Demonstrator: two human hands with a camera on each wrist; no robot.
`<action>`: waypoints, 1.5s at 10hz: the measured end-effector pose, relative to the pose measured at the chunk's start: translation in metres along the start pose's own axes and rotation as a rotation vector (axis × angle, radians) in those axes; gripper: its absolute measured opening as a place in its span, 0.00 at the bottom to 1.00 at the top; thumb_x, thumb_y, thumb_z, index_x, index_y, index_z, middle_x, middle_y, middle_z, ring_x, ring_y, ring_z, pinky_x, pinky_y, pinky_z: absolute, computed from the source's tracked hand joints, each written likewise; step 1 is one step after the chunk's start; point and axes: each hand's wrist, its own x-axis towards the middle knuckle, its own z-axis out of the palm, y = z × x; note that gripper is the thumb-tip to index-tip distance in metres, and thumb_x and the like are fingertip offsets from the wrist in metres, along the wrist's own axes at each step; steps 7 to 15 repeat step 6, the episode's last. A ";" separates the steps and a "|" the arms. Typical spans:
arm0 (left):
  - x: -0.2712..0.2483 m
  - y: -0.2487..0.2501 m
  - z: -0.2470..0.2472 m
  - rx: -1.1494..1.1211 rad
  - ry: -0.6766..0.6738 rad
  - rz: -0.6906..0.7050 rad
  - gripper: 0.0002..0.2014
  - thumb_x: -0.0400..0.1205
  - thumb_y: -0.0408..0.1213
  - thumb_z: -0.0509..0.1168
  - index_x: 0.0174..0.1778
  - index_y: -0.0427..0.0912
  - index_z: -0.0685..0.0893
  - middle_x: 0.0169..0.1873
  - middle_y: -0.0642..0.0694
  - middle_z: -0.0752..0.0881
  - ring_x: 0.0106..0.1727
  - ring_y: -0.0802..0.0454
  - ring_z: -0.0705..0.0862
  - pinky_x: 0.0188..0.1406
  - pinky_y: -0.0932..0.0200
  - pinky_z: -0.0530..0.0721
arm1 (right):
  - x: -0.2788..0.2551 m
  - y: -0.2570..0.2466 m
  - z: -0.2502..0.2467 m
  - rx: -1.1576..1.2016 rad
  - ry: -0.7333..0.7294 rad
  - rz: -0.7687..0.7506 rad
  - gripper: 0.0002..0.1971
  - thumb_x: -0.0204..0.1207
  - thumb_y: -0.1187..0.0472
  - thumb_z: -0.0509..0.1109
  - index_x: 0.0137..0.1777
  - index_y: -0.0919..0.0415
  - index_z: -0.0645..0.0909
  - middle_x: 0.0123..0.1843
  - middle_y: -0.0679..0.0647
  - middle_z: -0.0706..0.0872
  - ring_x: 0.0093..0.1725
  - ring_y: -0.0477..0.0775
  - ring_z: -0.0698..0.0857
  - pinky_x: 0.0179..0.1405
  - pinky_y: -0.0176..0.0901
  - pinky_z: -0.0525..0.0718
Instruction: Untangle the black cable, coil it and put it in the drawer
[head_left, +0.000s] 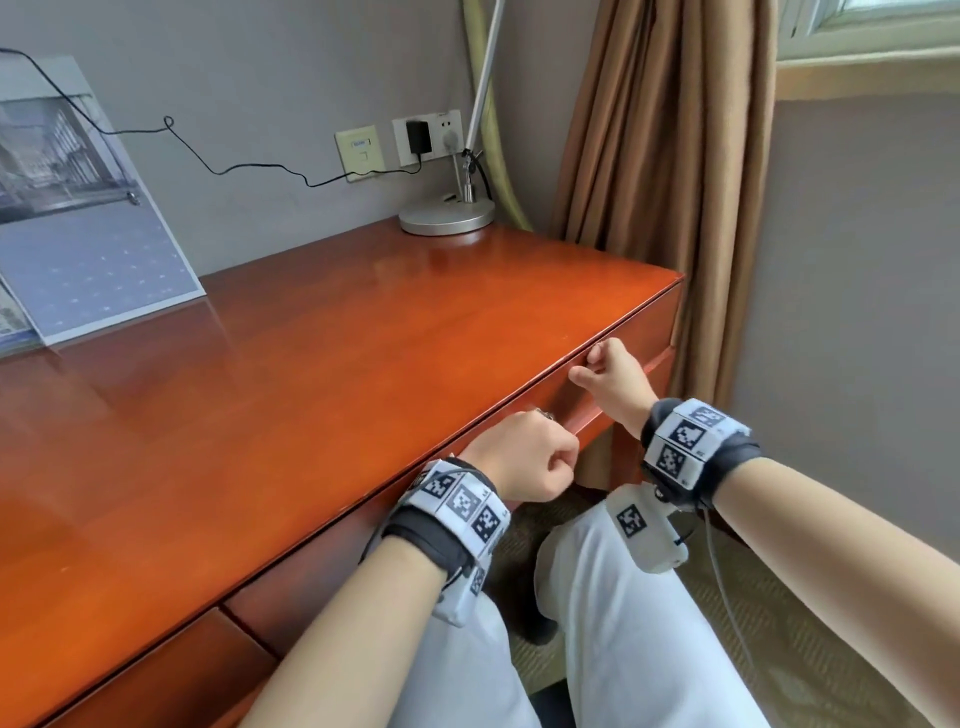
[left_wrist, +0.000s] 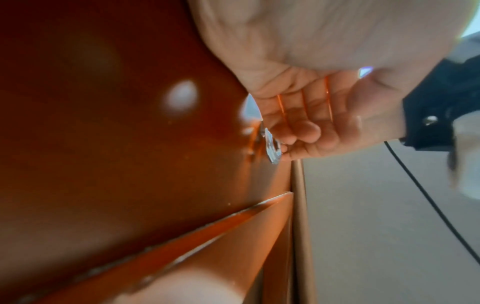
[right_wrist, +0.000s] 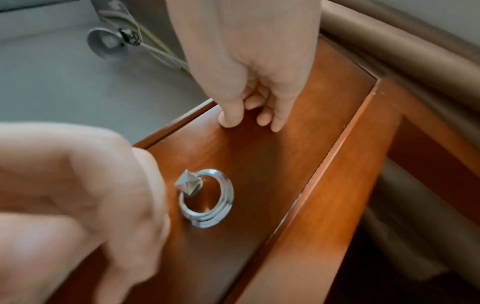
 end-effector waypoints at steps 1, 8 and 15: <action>0.000 0.003 -0.003 -0.024 -0.027 0.003 0.11 0.68 0.35 0.57 0.34 0.40 0.85 0.28 0.49 0.83 0.33 0.54 0.74 0.35 0.62 0.70 | 0.002 -0.001 -0.006 -0.011 -0.038 0.031 0.14 0.75 0.62 0.72 0.43 0.58 0.66 0.35 0.49 0.72 0.31 0.46 0.68 0.28 0.36 0.67; 0.034 0.021 -0.017 -0.569 0.042 -0.190 0.11 0.76 0.29 0.61 0.33 0.41 0.87 0.27 0.49 0.86 0.23 0.59 0.79 0.25 0.65 0.76 | 0.013 -0.022 -0.042 0.089 -0.170 0.171 0.11 0.78 0.72 0.59 0.37 0.57 0.73 0.34 0.53 0.77 0.32 0.49 0.78 0.39 0.44 0.85; 0.034 0.021 -0.017 -0.569 0.042 -0.190 0.11 0.76 0.29 0.61 0.33 0.41 0.87 0.27 0.49 0.86 0.23 0.59 0.79 0.25 0.65 0.76 | 0.013 -0.022 -0.042 0.089 -0.170 0.171 0.11 0.78 0.72 0.59 0.37 0.57 0.73 0.34 0.53 0.77 0.32 0.49 0.78 0.39 0.44 0.85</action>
